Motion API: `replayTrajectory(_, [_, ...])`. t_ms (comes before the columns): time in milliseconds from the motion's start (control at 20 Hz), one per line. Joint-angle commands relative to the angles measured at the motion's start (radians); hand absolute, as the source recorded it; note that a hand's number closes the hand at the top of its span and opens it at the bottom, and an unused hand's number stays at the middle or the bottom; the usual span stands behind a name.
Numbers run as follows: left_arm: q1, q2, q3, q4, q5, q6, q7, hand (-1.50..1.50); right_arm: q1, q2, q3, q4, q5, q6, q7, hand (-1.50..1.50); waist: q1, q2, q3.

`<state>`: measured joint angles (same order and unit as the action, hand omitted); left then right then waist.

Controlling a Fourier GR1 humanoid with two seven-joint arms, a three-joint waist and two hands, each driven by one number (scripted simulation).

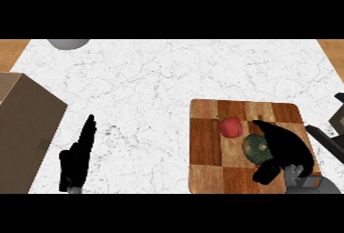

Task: Pick the squash from the cutting board and place it in the tiered basket

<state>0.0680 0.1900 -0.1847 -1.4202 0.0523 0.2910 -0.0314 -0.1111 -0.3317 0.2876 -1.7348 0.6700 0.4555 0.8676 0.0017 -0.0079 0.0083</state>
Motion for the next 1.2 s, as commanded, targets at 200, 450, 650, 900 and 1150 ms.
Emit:
replayTrajectory(200, [-0.008,-0.039,0.007,0.039,-0.033,0.001,0.046,0.00,-0.004,0.053,0.021,0.067,0.090,-0.054,-0.087,1.50,0.000,0.008,-0.008])
replayTrajectory(450, [-0.006,-0.036,0.019,0.033,-0.041,0.008,0.063,0.00,0.016,-0.028,0.064,0.095,0.175,-0.103,-0.238,1.50,-0.001,0.008,-0.008])
replayTrajectory(650, [0.013,-0.019,0.041,-0.004,-0.014,-0.042,0.056,0.00,-0.018,-0.007,0.069,0.158,0.264,-0.196,-0.284,1.50,0.002,0.008,-0.008])
replayTrajectory(900, [0.041,-0.011,0.080,0.012,-0.011,0.002,0.059,0.00,0.159,-0.207,-0.269,-0.086,0.075,-0.117,-0.200,1.50,-0.095,-0.007,-0.010])
replayTrajectory(1150, [0.138,0.008,0.090,-0.048,0.004,-0.002,0.053,0.00,0.225,-0.331,-0.609,-0.179,-0.138,-0.021,-0.187,1.50,-0.136,-0.026,-0.012])
